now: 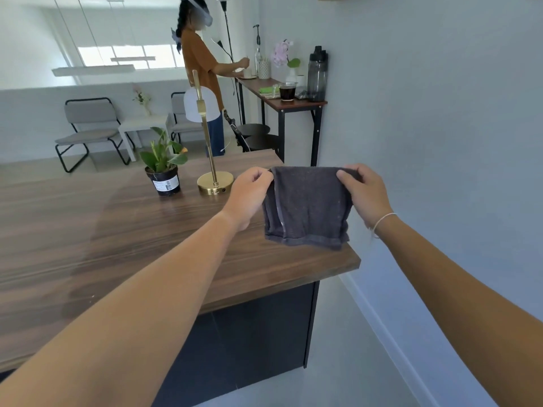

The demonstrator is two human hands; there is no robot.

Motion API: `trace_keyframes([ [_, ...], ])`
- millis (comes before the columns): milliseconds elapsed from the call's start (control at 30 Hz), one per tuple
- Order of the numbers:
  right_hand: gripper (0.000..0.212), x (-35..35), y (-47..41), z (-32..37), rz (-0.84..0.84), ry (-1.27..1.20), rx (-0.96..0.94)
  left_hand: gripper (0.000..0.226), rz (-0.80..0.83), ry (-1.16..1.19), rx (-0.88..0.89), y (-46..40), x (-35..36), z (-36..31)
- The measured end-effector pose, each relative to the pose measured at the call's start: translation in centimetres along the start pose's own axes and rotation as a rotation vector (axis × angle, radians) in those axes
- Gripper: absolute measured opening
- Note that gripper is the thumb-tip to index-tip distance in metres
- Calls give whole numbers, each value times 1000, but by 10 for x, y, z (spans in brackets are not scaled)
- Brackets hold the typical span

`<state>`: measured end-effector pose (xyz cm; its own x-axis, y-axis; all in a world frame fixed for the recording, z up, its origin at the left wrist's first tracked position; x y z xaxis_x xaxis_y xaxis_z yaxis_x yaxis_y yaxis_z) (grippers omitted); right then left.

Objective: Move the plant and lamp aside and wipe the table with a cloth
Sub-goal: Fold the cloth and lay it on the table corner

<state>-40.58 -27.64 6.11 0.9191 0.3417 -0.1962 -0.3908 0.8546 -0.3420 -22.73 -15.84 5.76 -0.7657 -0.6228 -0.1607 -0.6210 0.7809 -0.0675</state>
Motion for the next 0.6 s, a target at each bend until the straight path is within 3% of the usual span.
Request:
trace_keyframes([
  [167, 9, 7, -22, -7, 32, 44, 20, 18, 86, 167, -161, -2, 4, 21],
  [233, 23, 16, -29, -25, 56, 201, 90, 23, 0, 117, -224, -3, 0, 37],
  [333, 40, 26, -27, -44, 159, 409, 115, 50, -124, -54, -296, -3, -11, 64],
  [467, 38, 41, -20, -49, 195, 414, 25, 51, -101, -148, -293, 2, -26, 71],
  [533, 37, 78, -31, -56, 314, 400, 11, 49, -214, -176, -305, -2, -50, 78],
  [600, 36, 82, -29, -60, 320, 405, 12, 48, -207, -182, -303, -1, -58, 82],
])
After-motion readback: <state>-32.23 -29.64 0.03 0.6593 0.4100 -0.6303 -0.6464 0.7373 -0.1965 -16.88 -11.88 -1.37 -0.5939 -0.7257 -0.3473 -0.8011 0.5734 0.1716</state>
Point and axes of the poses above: each hand's wrist, its own y-axis away from the middle knuckle, its own x-axis out of the palm, z = x × y, the point moved 3 cm from there along -y, towards the middle knuckle, and after that the axes turned 2 degrees about -x, right-handed, at the moved point
